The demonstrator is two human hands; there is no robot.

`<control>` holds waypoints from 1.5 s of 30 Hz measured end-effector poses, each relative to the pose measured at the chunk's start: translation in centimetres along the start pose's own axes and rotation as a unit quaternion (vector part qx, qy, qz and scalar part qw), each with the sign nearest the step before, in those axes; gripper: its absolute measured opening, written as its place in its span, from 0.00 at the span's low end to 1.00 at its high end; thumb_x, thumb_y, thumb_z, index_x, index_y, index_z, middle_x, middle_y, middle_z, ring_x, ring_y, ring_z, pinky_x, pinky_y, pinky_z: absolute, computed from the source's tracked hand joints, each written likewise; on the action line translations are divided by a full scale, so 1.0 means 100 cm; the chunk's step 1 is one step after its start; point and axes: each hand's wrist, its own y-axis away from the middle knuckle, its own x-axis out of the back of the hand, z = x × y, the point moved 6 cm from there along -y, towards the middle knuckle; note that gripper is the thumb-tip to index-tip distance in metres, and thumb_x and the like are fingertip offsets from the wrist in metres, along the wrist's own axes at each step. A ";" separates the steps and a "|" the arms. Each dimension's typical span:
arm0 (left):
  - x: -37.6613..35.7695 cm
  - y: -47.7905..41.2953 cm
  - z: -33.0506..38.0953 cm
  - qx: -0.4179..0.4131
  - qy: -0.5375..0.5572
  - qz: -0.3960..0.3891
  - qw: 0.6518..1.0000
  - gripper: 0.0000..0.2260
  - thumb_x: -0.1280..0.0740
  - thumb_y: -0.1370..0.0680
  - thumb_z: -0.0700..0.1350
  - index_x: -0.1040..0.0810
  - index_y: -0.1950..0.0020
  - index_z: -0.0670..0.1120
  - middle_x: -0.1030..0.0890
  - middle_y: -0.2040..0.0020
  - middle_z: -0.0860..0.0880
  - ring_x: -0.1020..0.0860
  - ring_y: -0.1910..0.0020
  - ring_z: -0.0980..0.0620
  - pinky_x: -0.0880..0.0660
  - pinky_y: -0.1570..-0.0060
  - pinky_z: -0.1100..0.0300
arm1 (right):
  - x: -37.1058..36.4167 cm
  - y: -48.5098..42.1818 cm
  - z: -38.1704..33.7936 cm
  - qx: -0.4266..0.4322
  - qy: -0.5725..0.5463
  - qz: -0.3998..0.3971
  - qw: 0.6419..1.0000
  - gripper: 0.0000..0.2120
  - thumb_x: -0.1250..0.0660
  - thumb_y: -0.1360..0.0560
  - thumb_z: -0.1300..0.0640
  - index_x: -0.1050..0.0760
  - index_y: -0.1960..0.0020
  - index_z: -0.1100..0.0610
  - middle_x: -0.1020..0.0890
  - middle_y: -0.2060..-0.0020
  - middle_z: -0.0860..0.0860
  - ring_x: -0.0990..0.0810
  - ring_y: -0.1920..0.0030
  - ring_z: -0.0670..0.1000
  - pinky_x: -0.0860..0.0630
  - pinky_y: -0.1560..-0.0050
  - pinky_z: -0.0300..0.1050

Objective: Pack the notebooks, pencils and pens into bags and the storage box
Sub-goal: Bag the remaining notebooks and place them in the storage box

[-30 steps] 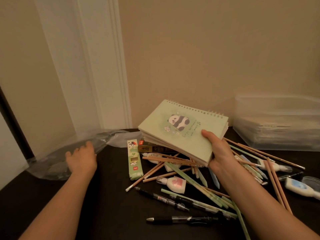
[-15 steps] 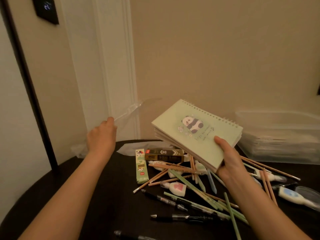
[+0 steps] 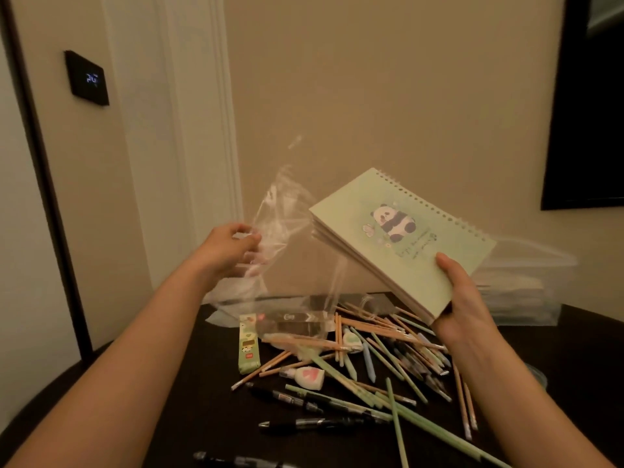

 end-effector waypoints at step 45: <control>-0.246 -0.040 -0.088 0.023 -0.578 -0.057 0.814 0.15 0.39 0.21 0.53 0.26 0.40 0.45 0.22 0.44 0.46 0.24 0.46 0.46 0.32 0.57 0.57 | 0.126 -0.053 0.006 -0.002 0.028 0.150 0.988 0.21 0.32 0.26 0.64 0.30 0.34 0.54 0.19 0.48 0.54 0.19 0.58 0.51 0.21 0.64 0.50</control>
